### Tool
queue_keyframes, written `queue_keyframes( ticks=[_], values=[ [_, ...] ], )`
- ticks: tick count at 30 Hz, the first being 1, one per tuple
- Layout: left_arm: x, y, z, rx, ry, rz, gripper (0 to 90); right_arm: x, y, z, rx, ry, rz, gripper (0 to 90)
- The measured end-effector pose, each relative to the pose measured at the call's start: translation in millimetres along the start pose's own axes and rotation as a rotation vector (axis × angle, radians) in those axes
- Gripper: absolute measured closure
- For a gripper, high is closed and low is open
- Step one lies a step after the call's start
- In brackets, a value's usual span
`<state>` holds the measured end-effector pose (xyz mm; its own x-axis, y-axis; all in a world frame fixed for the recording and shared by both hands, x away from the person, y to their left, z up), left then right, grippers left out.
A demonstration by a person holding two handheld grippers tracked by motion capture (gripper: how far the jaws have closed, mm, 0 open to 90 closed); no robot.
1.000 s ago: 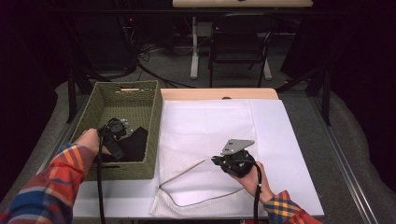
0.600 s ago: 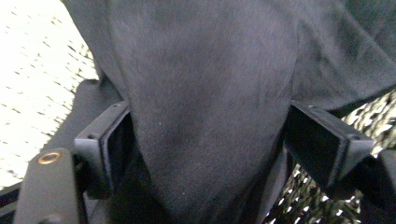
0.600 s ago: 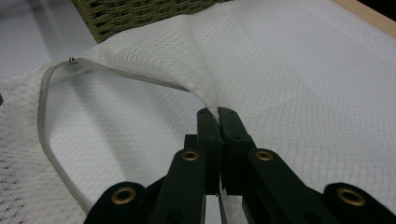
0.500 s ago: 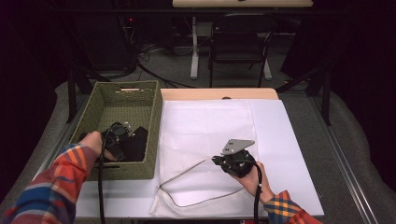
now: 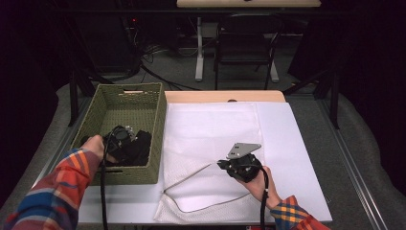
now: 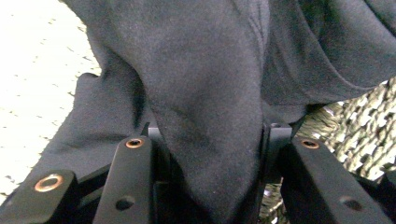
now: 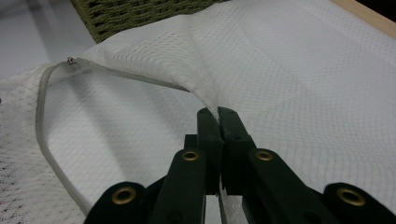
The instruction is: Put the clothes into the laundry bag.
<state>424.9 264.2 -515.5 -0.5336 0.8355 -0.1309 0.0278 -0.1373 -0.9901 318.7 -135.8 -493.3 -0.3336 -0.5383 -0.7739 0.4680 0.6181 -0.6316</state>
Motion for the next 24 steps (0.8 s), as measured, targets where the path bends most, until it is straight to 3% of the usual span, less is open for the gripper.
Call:
queue_keyframes(
  ticks=[3,6,7,13,19,22,24],
  values=[
    [1.3,-3.2,-3.0,-0.023,-0.02,0.022,59.8,-0.1,-0.3,0.1,0.001,0.0,0.0,88.6],
    [1.2,-7.4,-9.3,-0.079,-0.085,0.072,59.9,0.2,-0.1,0.5,0.003,0.002,-0.001,88.6],
    [1.1,-6.6,-10.1,-0.08,-0.09,0.075,59.8,0.2,-0.1,0.5,0.003,0.002,0.0,88.7],
    [-0.3,-1.7,-10.4,-0.081,-0.087,0.062,51.0,0.4,0.0,0.5,0.002,0.004,-0.002,88.6],
    [0.9,4.0,-13.7,-0.076,-0.081,0.03,28.1,0.1,-0.1,0.2,0.004,0.0,-0.001,88.6],
    [1.3,7.2,-15.8,-0.067,-0.079,0.011,27.7,0.2,-0.2,0.5,0.004,0.002,-0.001,88.6],
    [1.1,8.1,-15.1,-0.054,-0.077,0.019,32.2,0.3,-0.4,0.6,0.005,0.003,0.0,88.6]
  ],
)
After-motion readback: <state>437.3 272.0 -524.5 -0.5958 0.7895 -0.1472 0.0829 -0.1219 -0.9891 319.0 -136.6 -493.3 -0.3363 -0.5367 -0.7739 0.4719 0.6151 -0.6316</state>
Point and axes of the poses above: each handheld gripper's, and its own axes: y roughly forward along the jaws, x roughly out of its underside, z roughly to its right, the point moved 2 cm from there along y, roughly forward along the jaws
